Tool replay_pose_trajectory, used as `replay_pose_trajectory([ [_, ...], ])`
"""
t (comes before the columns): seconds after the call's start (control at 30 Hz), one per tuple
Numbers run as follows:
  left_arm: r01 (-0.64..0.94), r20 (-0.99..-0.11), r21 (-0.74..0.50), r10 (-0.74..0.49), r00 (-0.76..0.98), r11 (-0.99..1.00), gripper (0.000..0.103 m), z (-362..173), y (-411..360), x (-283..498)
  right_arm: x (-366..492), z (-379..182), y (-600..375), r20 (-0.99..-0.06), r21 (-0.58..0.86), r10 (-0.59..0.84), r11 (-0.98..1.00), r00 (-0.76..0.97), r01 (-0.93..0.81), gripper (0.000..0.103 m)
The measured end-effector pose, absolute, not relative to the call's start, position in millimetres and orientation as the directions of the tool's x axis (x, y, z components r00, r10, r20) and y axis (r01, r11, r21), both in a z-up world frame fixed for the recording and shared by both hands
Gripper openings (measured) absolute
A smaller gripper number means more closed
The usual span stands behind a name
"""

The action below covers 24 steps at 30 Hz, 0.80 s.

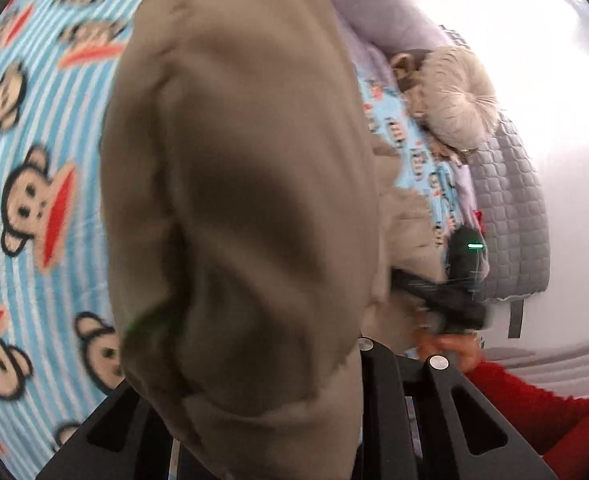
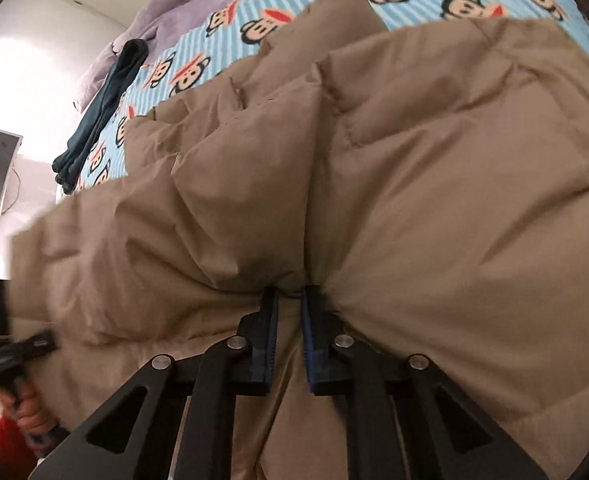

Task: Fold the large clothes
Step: 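Grasp the folded jacket edge with both tools and lift it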

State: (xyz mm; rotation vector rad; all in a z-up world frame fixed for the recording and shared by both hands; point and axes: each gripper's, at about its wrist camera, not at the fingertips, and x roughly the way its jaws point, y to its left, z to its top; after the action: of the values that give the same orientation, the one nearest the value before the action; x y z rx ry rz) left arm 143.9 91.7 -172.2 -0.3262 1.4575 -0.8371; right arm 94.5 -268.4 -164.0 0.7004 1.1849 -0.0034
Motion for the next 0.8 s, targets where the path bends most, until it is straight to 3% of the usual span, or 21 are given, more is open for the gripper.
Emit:
replay_pose_trajectory([
  [0.13,0.374,-0.775,-0.607,-0.627,-0.081,0.701,0.023,-119.1,25.5,120.6,94.1,-175.0,-275.4,-0.820,0.548,0.402,0.757,0.407,0.357,0.009],
  [0.3,0.419,-0.827,-0.534,-0.557,-0.079,0.734,0.024,-89.9,-62.1,92.3,94.3,-185.9,-285.9,-0.768,0.629,0.486,0.693,0.416,0.352,0.005],
  [0.43,0.452,-0.882,-0.433,-0.469,-0.038,0.779,0.024,-86.6,-118.8,75.3,93.4,-196.9,-295.3,-0.717,0.695,0.551,0.616,0.428,0.372,0.000],
  [0.67,0.460,-0.924,-0.337,-0.382,0.005,0.821,0.024,-99.8,-158.6,64.6,73.6,-183.4,-341.1,-0.623,0.781,0.636,0.482,0.454,0.397,0.003],
  [0.7,0.460,-0.929,-0.327,-0.369,0.002,0.826,0.024,-104.4,-165.9,63.6,66.3,-176.4,-351.7,-0.621,0.784,0.630,0.482,0.467,0.391,0.004],
  [0.77,0.472,-0.939,-0.304,-0.344,-0.002,0.827,0.024,-114.5,-179.2,60.9,44.0,-161.1,-379.8,-0.626,0.780,0.596,0.485,0.503,0.396,0.021],
  [0.8,0.482,-0.942,-0.298,-0.335,-0.010,0.824,0.026,-119.7,-187.3,58.5,33.8,-156.3,-391.2,-0.626,0.780,0.581,0.478,0.520,0.404,0.039],
])
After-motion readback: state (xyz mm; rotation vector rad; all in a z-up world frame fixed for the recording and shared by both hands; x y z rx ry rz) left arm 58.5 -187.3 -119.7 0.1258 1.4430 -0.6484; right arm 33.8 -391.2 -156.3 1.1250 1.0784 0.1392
